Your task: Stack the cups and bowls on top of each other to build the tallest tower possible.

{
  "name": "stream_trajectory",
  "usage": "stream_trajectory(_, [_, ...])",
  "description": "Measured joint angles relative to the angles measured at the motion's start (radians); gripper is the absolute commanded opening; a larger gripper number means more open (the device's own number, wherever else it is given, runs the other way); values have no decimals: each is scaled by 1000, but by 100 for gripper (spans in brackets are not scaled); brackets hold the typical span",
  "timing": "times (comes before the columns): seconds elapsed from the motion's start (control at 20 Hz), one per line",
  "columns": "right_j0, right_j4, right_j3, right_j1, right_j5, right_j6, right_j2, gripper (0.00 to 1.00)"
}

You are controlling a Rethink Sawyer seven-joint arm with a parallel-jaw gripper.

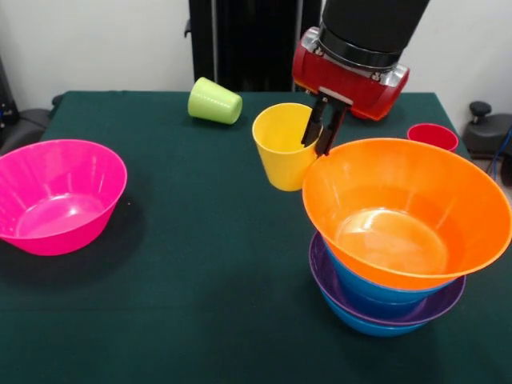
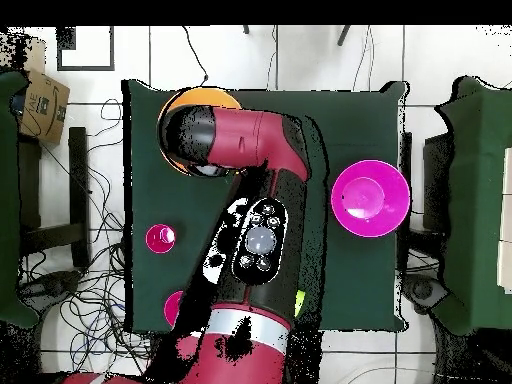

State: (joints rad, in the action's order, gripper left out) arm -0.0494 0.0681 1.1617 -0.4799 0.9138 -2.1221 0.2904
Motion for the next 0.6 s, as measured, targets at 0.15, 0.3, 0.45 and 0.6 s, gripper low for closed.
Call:
stream_trajectory(0.15, [5,0,0,-1,0,0,0,0])
stream_trajectory(0.3, [16,0,8,-9,-1,0,0,0])
stream_trajectory(0.45, [28,0,26,-25,-10,0,0,0])
stream_trajectory(0.6, [47,0,57,-52,-24,0,0,0])
